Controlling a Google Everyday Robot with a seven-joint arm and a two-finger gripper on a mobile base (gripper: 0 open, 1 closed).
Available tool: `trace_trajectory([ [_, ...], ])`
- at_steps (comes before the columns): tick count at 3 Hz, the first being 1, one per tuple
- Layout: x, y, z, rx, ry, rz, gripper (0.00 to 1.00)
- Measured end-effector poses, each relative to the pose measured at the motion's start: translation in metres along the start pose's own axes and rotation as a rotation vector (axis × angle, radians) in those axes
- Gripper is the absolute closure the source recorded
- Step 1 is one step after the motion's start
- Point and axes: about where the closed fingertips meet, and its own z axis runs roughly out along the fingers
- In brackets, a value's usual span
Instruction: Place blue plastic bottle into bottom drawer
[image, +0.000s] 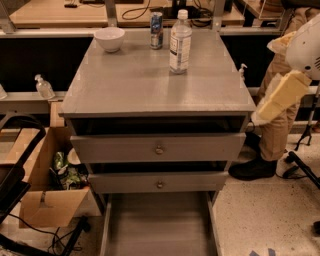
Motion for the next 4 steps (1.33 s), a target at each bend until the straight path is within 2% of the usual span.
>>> trace_trajectory([
  [1, -0.011, -0.040, 0.025, 0.056, -0.262, 0.112, 0.00],
  [2, -0.031, -0.071, 0.028, 0.125, -0.478, 0.244, 0.00],
  [3, -0.031, -0.086, 0.027, 0.178, -0.558, 0.337, 0.00],
  [4, -0.031, -0.086, 0.027, 0.178, -0.558, 0.337, 0.00],
])
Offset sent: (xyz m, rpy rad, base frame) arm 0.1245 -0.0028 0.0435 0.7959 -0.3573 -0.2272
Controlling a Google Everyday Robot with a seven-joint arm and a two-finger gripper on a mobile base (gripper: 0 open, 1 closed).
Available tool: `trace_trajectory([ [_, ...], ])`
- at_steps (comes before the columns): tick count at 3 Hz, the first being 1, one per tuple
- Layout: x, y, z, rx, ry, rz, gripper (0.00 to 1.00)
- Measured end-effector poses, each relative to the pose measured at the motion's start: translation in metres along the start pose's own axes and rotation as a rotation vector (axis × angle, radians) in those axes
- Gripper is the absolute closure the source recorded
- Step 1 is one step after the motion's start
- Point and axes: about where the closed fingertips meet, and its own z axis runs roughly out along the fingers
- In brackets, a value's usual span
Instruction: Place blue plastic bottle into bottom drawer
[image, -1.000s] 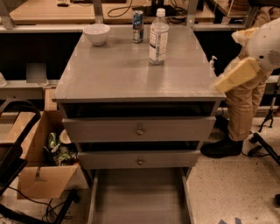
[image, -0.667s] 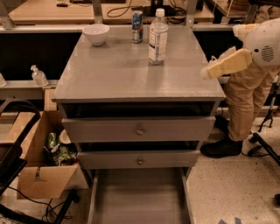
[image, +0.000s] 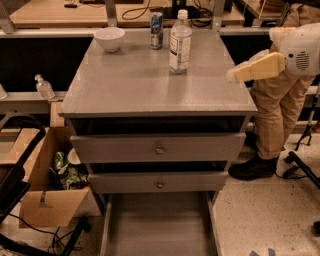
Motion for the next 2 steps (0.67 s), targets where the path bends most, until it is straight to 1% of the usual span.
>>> trace_trajectory([
  [1, -0.019, -0.007, 0.048, -0.023, -0.132, 0.006, 0.00],
  [2, -0.046, -0.020, 0.098, -0.025, -0.269, -0.002, 0.00],
])
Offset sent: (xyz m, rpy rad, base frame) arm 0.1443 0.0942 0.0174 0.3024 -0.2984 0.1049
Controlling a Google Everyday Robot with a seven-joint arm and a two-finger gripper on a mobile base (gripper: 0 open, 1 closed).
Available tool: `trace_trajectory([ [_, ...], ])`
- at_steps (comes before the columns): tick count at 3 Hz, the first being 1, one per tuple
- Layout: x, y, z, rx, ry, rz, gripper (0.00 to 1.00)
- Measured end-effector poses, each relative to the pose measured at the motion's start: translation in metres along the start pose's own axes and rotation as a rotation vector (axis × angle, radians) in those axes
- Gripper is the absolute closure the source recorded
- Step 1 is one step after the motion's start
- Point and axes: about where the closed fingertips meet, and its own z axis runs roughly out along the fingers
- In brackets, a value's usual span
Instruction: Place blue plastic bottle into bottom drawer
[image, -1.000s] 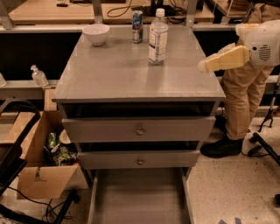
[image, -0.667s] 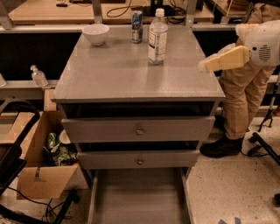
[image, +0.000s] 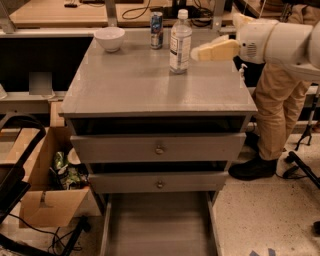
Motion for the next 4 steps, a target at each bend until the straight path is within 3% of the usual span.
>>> trace_trajectory([
  [1, -0.017, -0.023, 0.075, 0.038, -0.045, -0.061, 0.00],
  [2, -0.014, -0.041, 0.116, 0.052, -0.027, -0.051, 0.00],
  [4, 0.029, -0.065, 0.165, -0.006, -0.079, 0.237, 0.00],
])
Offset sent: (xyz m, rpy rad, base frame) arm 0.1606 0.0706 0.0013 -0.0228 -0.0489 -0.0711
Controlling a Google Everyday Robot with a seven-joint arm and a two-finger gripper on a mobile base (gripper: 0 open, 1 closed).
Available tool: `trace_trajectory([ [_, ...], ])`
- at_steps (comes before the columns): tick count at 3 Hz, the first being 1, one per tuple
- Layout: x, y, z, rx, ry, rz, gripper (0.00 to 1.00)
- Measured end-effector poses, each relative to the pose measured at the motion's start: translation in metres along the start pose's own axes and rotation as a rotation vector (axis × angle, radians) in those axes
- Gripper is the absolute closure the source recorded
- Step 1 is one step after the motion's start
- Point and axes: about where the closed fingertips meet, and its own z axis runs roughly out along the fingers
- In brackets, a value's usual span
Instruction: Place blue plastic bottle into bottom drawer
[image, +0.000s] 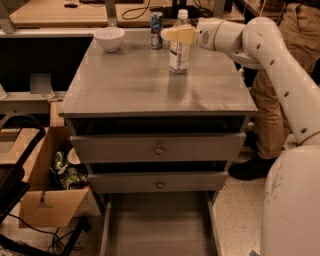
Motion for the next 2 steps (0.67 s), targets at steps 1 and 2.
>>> trace_trajectory([
  [1, 0.029, -0.004, 0.008, -0.010, -0.014, 0.097, 0.27],
  [2, 0.043, -0.003, 0.010, 0.001, -0.005, 0.109, 0.49],
])
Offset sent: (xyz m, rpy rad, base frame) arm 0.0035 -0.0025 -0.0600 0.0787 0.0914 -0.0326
